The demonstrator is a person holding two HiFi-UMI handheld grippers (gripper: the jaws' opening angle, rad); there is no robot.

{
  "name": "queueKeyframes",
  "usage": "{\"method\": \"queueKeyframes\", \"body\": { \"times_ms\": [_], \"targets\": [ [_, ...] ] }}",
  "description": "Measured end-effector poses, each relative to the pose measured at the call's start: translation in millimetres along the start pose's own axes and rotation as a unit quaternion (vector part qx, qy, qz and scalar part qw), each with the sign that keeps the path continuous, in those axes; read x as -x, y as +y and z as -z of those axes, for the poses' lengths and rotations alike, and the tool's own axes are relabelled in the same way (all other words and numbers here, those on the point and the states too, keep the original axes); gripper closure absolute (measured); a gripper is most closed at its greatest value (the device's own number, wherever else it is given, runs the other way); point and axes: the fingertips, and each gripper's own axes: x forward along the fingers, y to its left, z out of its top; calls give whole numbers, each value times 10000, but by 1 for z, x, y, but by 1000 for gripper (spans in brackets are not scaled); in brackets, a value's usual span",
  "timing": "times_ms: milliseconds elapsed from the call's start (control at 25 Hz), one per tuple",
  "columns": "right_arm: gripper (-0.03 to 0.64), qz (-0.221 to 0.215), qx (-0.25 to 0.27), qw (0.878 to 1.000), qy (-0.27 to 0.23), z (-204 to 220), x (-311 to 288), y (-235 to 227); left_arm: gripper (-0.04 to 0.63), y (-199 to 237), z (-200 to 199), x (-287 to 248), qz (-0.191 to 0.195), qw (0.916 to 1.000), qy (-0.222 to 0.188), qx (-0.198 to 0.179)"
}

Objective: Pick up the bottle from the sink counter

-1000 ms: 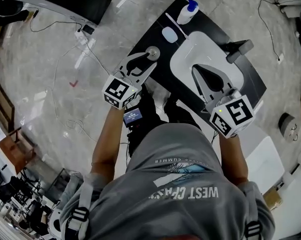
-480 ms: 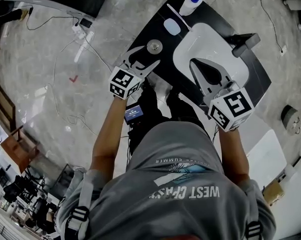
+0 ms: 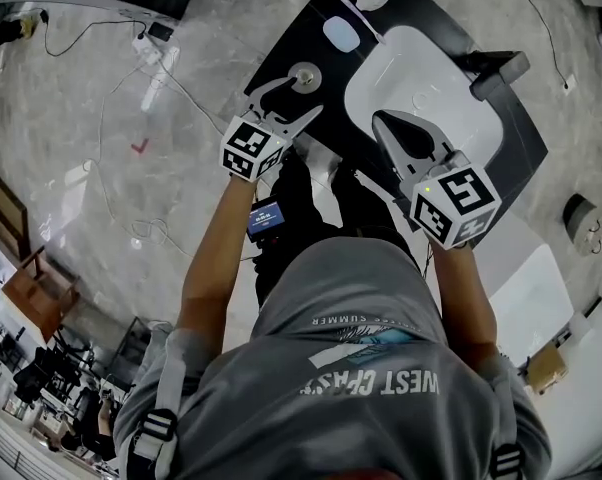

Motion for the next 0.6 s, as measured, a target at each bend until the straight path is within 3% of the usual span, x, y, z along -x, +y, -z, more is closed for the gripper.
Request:
{"method": "queueKeyframes", "body": {
  "times_ms": [280,600],
  "targets": [
    [620,-33,-108,9999,26,-2,-13,-5,313,17,-7,5,-194,9996,-150,-172],
    [620,-1,-182,9998,119,-5,-21,-11,296,22,-6,-4,9,9997,-50,-255]
  ]
}}
